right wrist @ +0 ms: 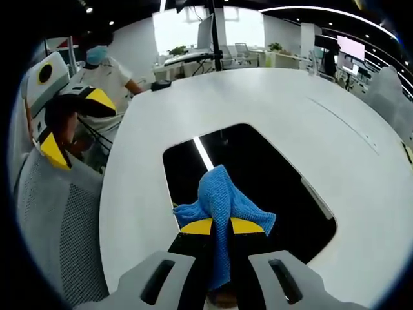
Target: Wipe the mirror surface with the cleaning cloth until all visible marks leave the cleaned area.
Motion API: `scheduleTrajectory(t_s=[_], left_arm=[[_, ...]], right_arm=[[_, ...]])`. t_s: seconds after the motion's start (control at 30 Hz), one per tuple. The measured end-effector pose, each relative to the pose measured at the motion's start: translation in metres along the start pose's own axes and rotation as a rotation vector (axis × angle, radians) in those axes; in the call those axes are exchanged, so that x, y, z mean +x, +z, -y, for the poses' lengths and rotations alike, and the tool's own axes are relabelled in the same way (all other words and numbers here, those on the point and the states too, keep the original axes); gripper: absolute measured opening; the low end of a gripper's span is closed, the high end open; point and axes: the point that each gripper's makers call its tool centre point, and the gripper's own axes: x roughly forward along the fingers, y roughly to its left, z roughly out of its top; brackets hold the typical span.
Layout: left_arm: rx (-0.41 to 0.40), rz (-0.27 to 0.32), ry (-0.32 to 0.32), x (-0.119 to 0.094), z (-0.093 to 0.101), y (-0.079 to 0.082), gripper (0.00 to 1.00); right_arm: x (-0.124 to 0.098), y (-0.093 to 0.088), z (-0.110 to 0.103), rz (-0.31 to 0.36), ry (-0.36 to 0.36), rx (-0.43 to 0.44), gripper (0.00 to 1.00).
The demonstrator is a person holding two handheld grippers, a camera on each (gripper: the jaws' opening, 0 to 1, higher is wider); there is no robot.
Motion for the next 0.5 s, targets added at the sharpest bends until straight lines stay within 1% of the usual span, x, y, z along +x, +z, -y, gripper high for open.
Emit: scheduleTrajectory(t_s=[0.5], left_arm=[[0.003,-0.001,-0.001,-0.0003,0.0002,0.0002,0.38]], right_arm=[[0.0043,0.0044,-0.0034,0.001,0.011,-0.007,0.03]])
